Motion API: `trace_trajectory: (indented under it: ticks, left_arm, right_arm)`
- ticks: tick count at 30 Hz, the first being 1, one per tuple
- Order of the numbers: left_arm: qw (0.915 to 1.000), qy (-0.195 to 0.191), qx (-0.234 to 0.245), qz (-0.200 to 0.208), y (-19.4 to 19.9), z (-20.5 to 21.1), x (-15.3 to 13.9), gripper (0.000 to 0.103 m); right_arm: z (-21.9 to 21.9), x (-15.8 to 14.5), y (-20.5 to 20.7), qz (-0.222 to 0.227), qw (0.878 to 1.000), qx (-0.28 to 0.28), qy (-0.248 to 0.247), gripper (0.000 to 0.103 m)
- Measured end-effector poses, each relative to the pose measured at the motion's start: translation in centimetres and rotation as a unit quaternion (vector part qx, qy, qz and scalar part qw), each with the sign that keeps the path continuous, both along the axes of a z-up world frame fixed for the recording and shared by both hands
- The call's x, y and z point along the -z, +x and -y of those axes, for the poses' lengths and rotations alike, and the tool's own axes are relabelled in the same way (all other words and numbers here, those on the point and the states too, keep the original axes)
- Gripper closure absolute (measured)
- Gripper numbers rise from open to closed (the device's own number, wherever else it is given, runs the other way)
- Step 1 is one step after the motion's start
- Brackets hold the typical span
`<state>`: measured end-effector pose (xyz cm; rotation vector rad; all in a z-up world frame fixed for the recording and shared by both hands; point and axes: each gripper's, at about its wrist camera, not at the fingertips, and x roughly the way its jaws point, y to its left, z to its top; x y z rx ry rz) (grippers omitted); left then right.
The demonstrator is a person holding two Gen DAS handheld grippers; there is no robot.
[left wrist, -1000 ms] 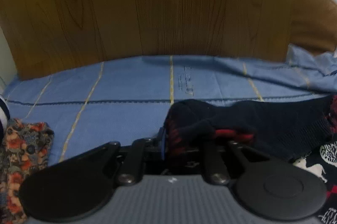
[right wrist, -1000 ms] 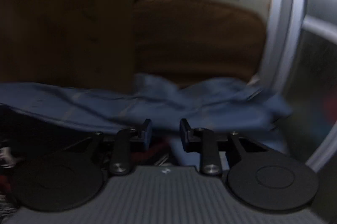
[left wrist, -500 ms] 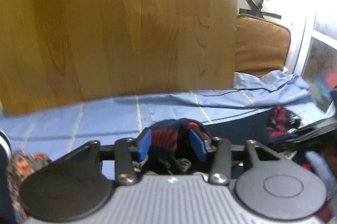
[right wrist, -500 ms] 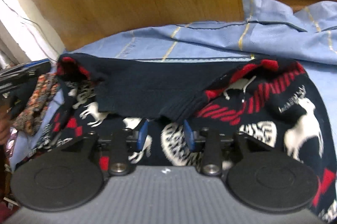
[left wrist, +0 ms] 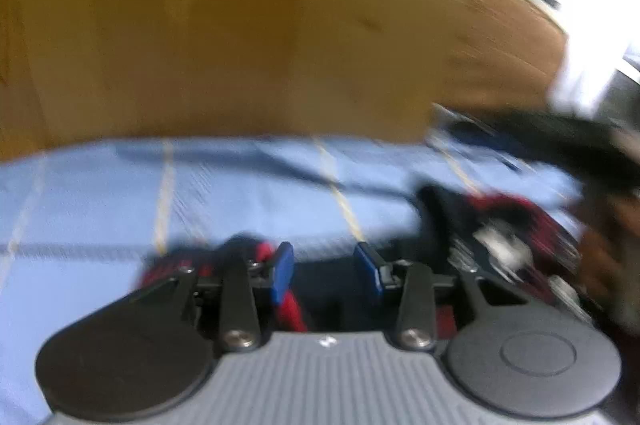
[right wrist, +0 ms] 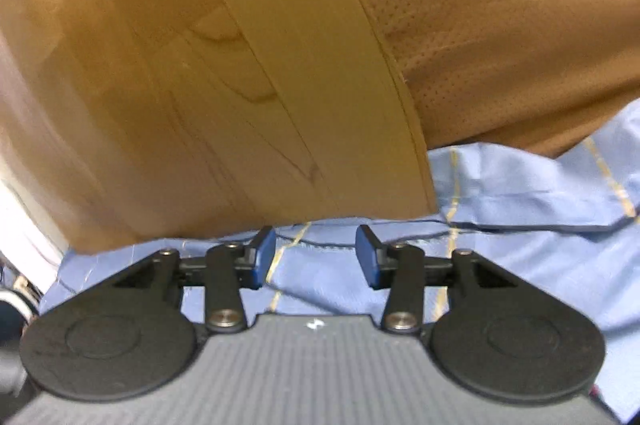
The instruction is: Fold small clothes
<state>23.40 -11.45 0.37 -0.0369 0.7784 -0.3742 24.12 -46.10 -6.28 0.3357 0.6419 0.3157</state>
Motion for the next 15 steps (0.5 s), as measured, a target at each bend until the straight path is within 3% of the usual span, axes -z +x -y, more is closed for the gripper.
trace_trajectory:
  ticks: [2, 4, 6, 8, 11, 14, 15]
  left_arm:
    - [0.9983, 0.005, -0.055, 0.02, 2.9, -0.7, 0.3, 0.068]
    - [0.9899, 0.017, -0.134, 0.043, 5.7, -2.2, 0.4, 0.067]
    - [0.9808, -0.016, -0.194, 0.016, 7.1, -4.8, 0.3, 0.068]
    - [0.9776, -0.093, -0.189, -0.01, 6.4, -7.3, -0.3, 0.066]
    - [0.9836, -0.095, -0.153, 0.004, 3.4, -8.4, -2.0, 0.059]
    - [0.986, -0.124, -0.11, 0.009, -0.2, -9.1, -3.7, 0.052]
    - [0.985, -0.139, -0.102, 0.008, -1.3, -9.1, -4.1, 0.051]
  right_arm:
    - [0.5, -0.5, -2.6, 0.011, 1.0, -0.003, -0.019, 0.055]
    - [1.3, -0.8, -4.6, -0.004, 0.999, -0.034, -0.013, 0.055]
    - [1.2, -0.7, -5.9, -0.043, 0.995, -0.087, -0.014, 0.055]
    - [-0.2, -0.1, -7.0, -0.081, 0.986, -0.144, -0.025, 0.056]
    - [-3.2, 1.2, -7.4, -0.112, 0.97, -0.202, -0.07, 0.056]
    - [-5.2, 1.7, -6.0, -0.082, 0.97, -0.218, -0.072, 0.056]
    - [-5.6, 1.6, -4.7, -0.066, 0.974, -0.206, -0.059, 0.056]
